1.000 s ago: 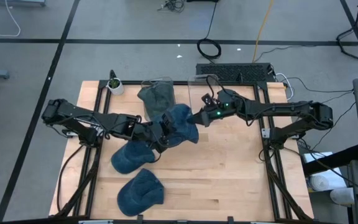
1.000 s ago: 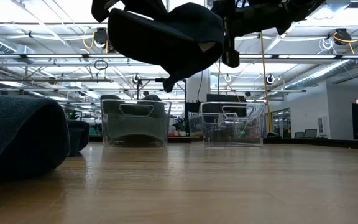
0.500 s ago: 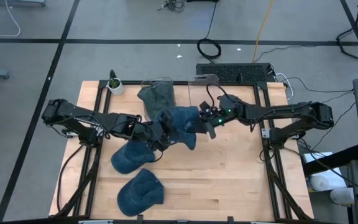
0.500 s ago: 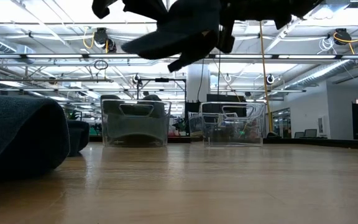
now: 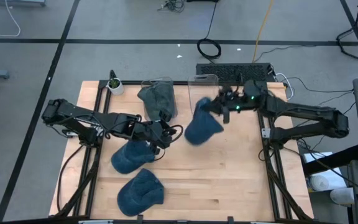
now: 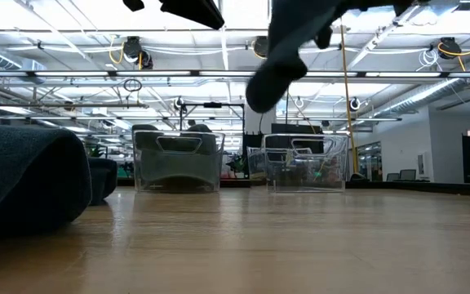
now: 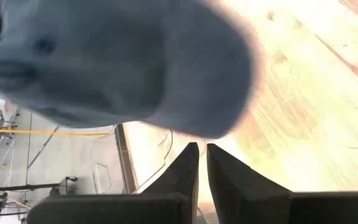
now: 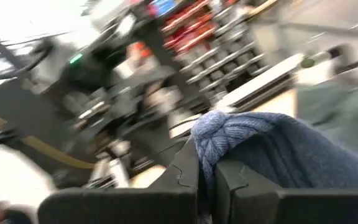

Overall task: Pick & Place hat
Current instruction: Put the top blue cap into the right transparent bin

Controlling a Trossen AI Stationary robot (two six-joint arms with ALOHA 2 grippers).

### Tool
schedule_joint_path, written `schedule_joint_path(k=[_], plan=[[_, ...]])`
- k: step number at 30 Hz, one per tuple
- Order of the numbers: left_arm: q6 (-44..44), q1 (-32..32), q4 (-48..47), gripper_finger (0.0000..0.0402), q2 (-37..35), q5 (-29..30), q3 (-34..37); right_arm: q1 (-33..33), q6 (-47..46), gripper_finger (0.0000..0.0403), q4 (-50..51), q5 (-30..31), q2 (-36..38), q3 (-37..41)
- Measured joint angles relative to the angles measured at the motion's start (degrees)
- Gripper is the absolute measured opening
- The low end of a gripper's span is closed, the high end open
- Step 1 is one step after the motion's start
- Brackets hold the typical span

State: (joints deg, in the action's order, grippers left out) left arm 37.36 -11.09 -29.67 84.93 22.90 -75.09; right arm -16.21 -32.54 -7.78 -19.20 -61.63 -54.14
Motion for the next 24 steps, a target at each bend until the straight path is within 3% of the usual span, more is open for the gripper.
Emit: schedule_joint_path(k=[6,14,19,24], plan=[[-0.02,0.00,0.04,0.0042,0.00,-0.13,0.00,-7.28,9.01,0.0000,11.16,5.41,1.63,-8.12],[1.16,1.23,-0.10,0.0042,-2.90,-0.37,0.02,-15.35,24.24,0.0000,24.17,11.78,-6.07,-23.80],[1.17,3.53,-0.22,0.0042,-6.93,1.75,0.02,-20.72,29.44,0.0000,29.93,11.51,-14.26,-28.99],[0.59,5.44,0.67,0.0042,-9.13,3.67,0.02,-24.56,36.26,0.0000,35.79,5.52,-20.75,-30.25]])
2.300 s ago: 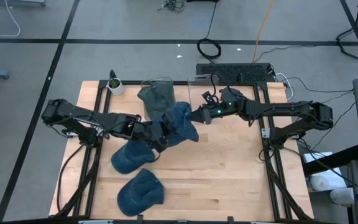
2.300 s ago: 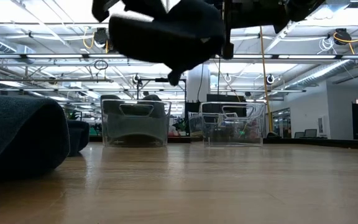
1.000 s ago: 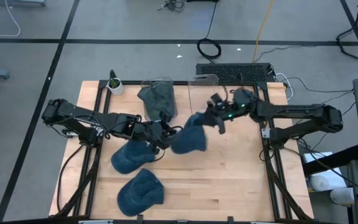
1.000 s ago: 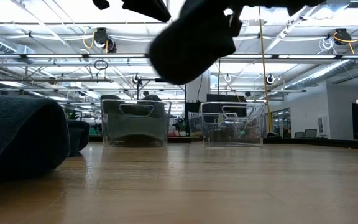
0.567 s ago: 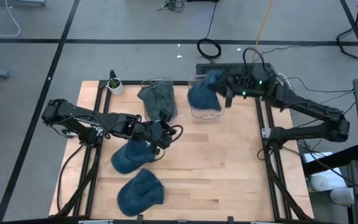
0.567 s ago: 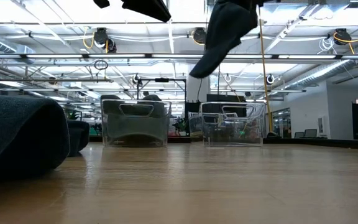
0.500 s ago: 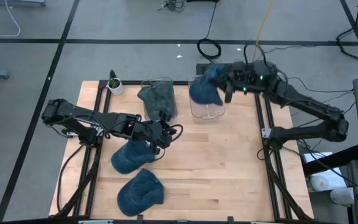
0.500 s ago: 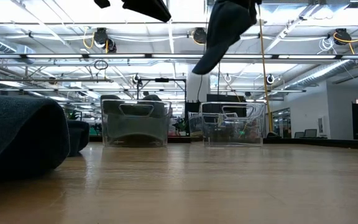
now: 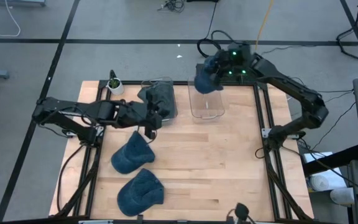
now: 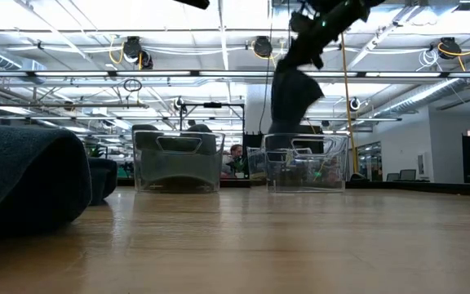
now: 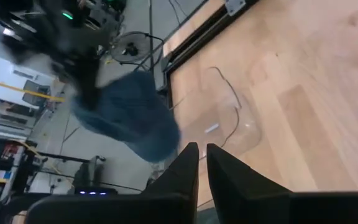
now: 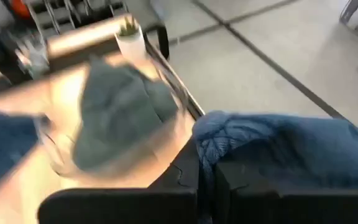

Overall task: Pick & Place hat
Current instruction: Put the top blue cap into the right transparent bin

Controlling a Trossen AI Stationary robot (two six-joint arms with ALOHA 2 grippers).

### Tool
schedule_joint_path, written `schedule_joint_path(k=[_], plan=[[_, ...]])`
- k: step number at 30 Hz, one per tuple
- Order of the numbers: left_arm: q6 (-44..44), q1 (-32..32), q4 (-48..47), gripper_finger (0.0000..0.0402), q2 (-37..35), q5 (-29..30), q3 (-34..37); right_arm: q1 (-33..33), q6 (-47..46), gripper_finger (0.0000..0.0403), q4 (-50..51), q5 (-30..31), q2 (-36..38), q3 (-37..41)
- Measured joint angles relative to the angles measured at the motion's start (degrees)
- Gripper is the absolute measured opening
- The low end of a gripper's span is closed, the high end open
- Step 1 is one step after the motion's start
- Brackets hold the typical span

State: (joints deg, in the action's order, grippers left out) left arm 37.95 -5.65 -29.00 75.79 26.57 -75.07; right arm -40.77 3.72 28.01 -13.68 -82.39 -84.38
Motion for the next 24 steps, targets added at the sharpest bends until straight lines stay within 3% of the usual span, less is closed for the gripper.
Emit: schedule_joint_path(k=[3,7,10,19,24], plan=[[-0.07,0.66,2.03,0.0042,-0.24,0.00,0.00,-0.89,5.68,0.0000,3.04,-1.28,-2.50,-0.21],[-0.09,0.85,4.32,0.0042,-0.11,-0.09,0.00,-1.29,13.80,0.0000,8.64,-14.24,-4.51,-0.21],[-0.09,0.83,5.44,0.0042,-0.02,-0.09,0.00,0.02,16.74,0.0000,11.60,-18.09,-4.66,-0.23],[0.49,0.81,5.61,0.0042,0.06,-0.11,0.00,4.82,24.50,0.0000,27.66,-18.13,-3.00,-0.23],[0.69,0.81,5.60,0.0042,0.06,-0.13,0.00,6.76,26.62,0.0000,28.39,-14.53,-3.39,-0.23]])
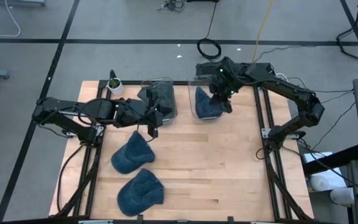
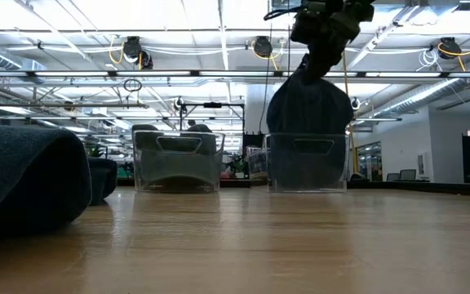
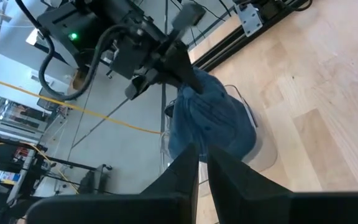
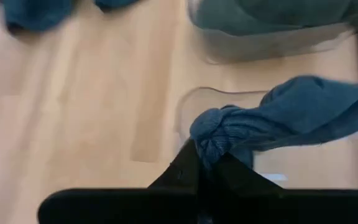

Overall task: Pick & Place hat
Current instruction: Put the top blue cap into the right transparent bin

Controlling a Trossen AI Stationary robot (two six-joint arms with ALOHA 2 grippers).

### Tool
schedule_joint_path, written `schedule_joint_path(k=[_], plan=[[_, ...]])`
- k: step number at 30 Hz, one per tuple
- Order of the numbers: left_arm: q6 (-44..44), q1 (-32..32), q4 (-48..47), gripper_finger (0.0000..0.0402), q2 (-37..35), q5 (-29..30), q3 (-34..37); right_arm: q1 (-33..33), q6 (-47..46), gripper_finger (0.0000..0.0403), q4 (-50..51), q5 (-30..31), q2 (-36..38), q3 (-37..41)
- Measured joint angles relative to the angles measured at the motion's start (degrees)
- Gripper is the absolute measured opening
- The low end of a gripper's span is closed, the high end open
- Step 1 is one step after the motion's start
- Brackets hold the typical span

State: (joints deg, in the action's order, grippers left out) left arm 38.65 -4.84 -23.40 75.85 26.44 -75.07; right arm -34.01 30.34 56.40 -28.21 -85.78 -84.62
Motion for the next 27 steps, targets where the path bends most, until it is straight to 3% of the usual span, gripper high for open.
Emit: schedule_joint_path(k=[3,13,21,27], plan=[[-0.12,0.00,0.02,0.0042,0.00,0.00,0.00,1.17,1.97,0.0000,-0.87,4.66,-1.33,0.02],[-0.14,0.00,0.04,0.0042,0.00,-0.02,0.00,4.79,12.17,0.0000,-3.79,6.54,-3.98,2.89],[-0.13,0.00,0.07,0.0042,0.00,-0.02,0.00,7.54,16.26,0.0000,-17.17,23.96,-4.04,10.93],[-0.14,0.00,0.08,0.0042,0.00,-0.02,0.00,10.53,25.86,0.0001,-30.70,38.24,-4.04,18.09]])
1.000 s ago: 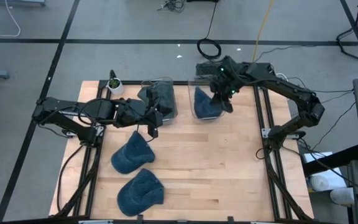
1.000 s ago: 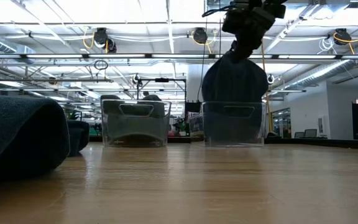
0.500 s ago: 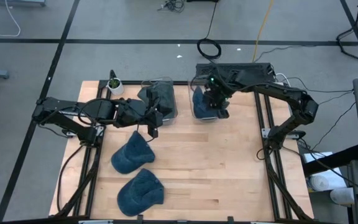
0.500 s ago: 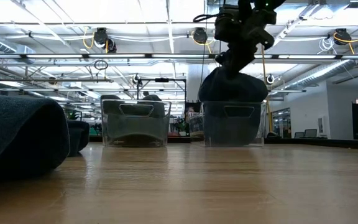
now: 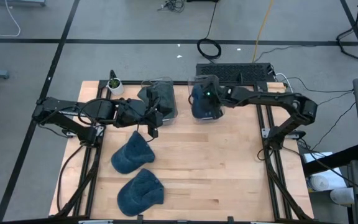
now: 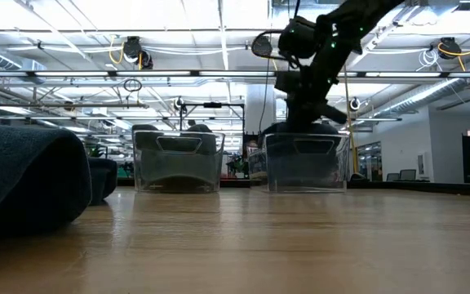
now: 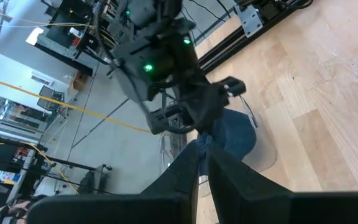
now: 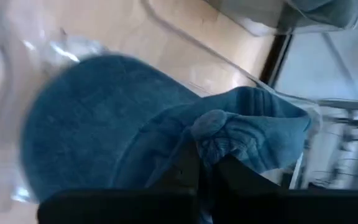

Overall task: Pick & Place hat
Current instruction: Put the top blue cap into the right transparent bin

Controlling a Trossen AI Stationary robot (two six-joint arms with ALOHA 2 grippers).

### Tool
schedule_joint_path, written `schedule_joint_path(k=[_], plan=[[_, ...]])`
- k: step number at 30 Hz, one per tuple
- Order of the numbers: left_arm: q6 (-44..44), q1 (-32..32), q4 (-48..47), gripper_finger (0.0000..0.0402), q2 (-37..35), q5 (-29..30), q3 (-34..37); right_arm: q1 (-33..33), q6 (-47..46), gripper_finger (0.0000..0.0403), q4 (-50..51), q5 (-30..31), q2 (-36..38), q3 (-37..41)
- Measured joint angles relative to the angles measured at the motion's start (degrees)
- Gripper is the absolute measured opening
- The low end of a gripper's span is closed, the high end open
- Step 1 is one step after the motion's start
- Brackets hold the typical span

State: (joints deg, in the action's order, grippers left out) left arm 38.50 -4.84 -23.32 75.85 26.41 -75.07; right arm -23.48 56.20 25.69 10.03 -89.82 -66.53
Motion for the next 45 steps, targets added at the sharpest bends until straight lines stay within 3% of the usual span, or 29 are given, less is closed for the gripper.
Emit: schedule_joint_path(k=[6,10,13,19,23,30,37,39,43,45], plan=[[0.01,0.00,-0.02,0.0042,0.00,0.00,0.00,3.33,3.84,0.0008,-6.19,7.38,0.00,4.16],[0.00,0.00,-0.02,0.0042,0.00,0.00,0.00,5.38,-1.76,0.0006,-7.22,10.74,0.00,4.23],[0.01,0.00,-0.02,0.0042,0.00,0.00,0.00,6.34,-5.94,0.0015,-7.31,9.25,0.62,4.23],[0.00,0.00,-0.02,0.0042,0.00,0.00,0.00,6.40,-12.99,0.0081,-7.09,3.81,0.99,4.21],[0.02,0.00,-0.02,0.0042,0.00,0.00,0.00,6.29,-13.99,0.0144,-7.89,3.66,1.33,4.21],[0.02,0.00,0.03,0.0042,0.00,0.00,0.00,8.09,-13.64,0.0229,-10.61,10.81,4.07,4.18],[0.02,-0.01,0.01,0.0042,0.00,0.01,0.00,11.52,-16.95,0.0251,-10.42,16.69,10.21,4.16],[0.02,-0.01,0.00,0.0042,0.00,0.00,0.00,12.22,-19.81,0.0248,-9.82,15.83,12.14,4.16],[0.02,-0.02,-0.01,0.0042,0.00,0.00,0.00,12.23,-26.37,0.0246,-9.72,7.83,14.93,4.14],[0.00,-0.01,-0.02,0.0042,0.00,0.00,0.00,11.94,-27.66,0.0245,-10.31,7.87,15.36,4.18]])
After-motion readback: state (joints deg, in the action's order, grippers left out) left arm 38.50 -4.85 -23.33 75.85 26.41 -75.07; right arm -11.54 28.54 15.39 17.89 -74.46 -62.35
